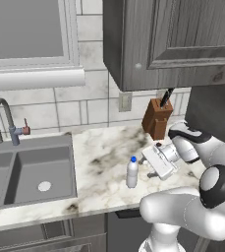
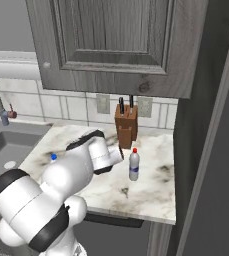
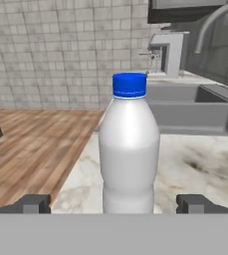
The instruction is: Take the bottled waters from the counter and place them in the freezer to freeze. Close the freezer door after placing the bottles.
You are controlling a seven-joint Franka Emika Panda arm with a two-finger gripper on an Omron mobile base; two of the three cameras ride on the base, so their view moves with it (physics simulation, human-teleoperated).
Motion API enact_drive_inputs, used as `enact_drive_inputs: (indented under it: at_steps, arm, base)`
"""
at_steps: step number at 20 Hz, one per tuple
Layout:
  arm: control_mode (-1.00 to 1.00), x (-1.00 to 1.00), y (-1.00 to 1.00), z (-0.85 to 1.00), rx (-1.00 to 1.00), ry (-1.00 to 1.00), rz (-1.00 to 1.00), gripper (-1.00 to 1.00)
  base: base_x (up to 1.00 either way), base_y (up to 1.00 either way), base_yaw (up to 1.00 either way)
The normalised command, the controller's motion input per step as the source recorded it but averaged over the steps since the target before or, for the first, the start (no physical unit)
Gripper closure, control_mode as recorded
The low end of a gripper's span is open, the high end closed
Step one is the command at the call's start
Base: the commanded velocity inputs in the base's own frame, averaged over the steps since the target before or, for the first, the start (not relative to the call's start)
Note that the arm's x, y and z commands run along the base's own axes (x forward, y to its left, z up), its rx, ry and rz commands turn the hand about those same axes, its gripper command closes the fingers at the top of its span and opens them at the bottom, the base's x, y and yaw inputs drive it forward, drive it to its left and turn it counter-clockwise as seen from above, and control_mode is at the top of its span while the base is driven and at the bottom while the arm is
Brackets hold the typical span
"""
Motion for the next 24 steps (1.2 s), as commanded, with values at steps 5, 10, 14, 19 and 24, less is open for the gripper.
enact_drive_inputs:
  at_steps: [5,10,14,19,24]
  arm:
    - [-1.0,0.0,0.13,-0.12,0.05,0.0,-0.04,-1.0]
    - [-1.0,0.0,0.29,-0.04,0.02,0.03,0.0,-1.0]
    - [-1.0,0.0,0.15,0.0,0.02,0.03,0.0,-1.0]
    - [-1.0,0.0,0.0,0.0,0.05,0.0,-0.02,-1.0]
    - [-1.0,0.0,0.14,0.0,0.03,0.01,-0.02,-1.0]
  base:
    - [0.0,0.0,0.0]
    - [0.0,0.0,0.0]
    - [0.0,0.0,0.0]
    - [0.0,0.0,0.0]
    - [0.0,0.0,0.0]
